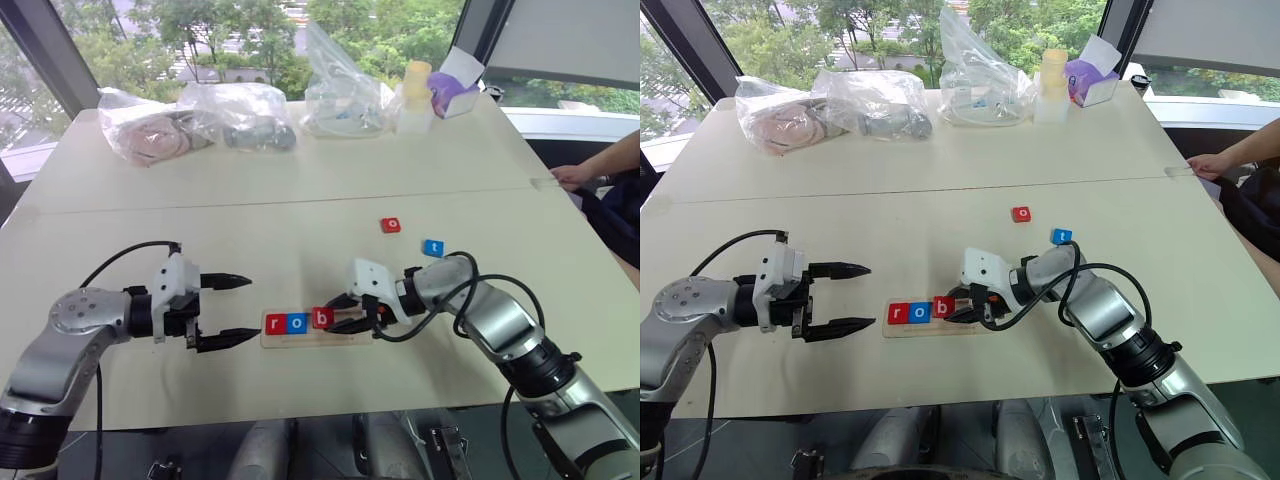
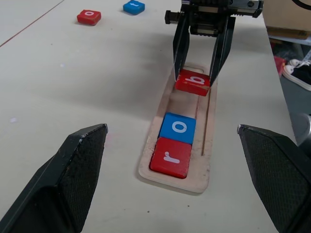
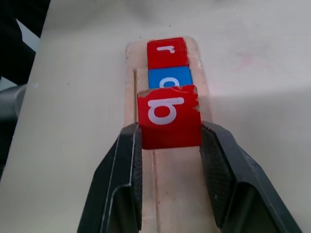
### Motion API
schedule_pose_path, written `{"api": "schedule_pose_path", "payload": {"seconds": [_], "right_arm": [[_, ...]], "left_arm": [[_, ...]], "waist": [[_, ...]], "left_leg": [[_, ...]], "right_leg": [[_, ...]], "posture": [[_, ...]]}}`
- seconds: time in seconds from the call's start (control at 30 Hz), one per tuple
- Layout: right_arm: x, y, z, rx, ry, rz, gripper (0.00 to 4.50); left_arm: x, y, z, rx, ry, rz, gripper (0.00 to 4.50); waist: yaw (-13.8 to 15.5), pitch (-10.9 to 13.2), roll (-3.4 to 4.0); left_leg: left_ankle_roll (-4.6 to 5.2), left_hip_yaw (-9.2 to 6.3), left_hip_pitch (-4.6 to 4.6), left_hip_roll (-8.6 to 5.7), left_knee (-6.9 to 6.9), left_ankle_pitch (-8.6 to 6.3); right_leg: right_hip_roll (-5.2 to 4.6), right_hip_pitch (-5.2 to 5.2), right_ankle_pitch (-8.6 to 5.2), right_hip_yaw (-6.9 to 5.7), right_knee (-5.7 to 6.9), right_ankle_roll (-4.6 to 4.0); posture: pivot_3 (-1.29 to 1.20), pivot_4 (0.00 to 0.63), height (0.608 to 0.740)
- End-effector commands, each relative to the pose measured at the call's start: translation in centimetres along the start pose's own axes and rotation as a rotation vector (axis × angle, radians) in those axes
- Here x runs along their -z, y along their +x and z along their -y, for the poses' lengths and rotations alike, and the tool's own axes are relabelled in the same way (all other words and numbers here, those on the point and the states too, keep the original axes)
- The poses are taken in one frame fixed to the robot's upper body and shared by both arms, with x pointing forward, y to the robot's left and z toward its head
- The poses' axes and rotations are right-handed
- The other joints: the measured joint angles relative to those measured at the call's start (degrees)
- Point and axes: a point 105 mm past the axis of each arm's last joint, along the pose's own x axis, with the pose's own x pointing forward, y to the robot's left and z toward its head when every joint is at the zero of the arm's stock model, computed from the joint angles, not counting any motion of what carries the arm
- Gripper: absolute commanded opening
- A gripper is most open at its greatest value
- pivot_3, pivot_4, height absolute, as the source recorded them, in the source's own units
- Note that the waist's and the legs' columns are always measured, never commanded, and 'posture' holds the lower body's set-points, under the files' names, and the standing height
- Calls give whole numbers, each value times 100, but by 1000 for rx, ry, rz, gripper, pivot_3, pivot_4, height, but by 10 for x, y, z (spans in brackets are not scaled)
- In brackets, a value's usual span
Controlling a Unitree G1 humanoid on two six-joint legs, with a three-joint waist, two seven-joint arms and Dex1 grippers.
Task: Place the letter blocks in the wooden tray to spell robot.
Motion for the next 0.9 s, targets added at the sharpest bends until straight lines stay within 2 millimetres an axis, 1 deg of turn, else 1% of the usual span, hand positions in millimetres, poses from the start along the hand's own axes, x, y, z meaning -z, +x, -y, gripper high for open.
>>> {"api": "schedule_pose_path", "payload": {"seconds": [0.03, 0.33, 0.63, 0.67, 0.7, 0.73, 0.83, 0.9], "right_arm": [[-10, 5, 0, -6, -46, 17, 1093], [-6, 11, 6, 5, -44, 8, 1093], [-2, 11, 4, -5, -47, -3, 1093], [-2, 11, 4, -5, -47, -3, 2134], [-2, 11, 4, -5, -47, -2, 2419], [-3, 11, 4, -6, -47, -1, 2975], [-4, 12, 3, -13, -52, 1, 4440], [-5, 12, 2, -15, -56, 3, 4440]], "left_arm": [[-9, -2, 2, -6, 36, 21, 4500], [-9, -1, 1, -21, 35, 23, 4500], [-10, 1, 0, -29, 36, 30, 4500], [-10, 1, 0, -29, 37, 30, 4500], [-10, 1, 0, -29, 37, 30, 4500], [-10, 1, 0, -29, 37, 31, 4500], [-10, 1, -1, -30, 38, 32, 4500], [-10, 1, -1, -31, 39, 32, 4500]], "waist": [[-9, 0, 0], [-6, 0, 0], [-8, 0, 0], [-7, 0, 0], [-7, 0, 0], [-6, 0, 0], [-7, 0, 0], [-7, 0, 0]], "left_leg": [[0, 0, 0, 0, 0, 0], [0, 0, 0, 0, 0, 0], [0, 1, 0, 0, 0, 0], [0, 1, 0, 0, -1, 0], [0, 1, 0, 0, 0, 0], [0, 1, 0, 0, 0, 0], [0, 1, 0, 0, 0, 0], [0, 1, 0, 0, 0, 0]], "right_leg": [[0, 0, 0, 0, 1, 0], [3, -2, 1, 0, 1, 0], [5, -2, 1, 0, 2, 0], [5, -2, 1, -1, 2, 0], [5, -2, 1, -1, 2, 0], [5, -2, 1, 0, 2, 0], [5, -2, 1, -1, 2, 0], [5, -2, 1, 0, 2, 0]], "posture": [[0, 150, 740], [0, 150, 740], [0, 150, 740], [0, 150, 740], [0, 150, 740], [0, 150, 740], [0, 150, 740], [0, 150, 740]]}}
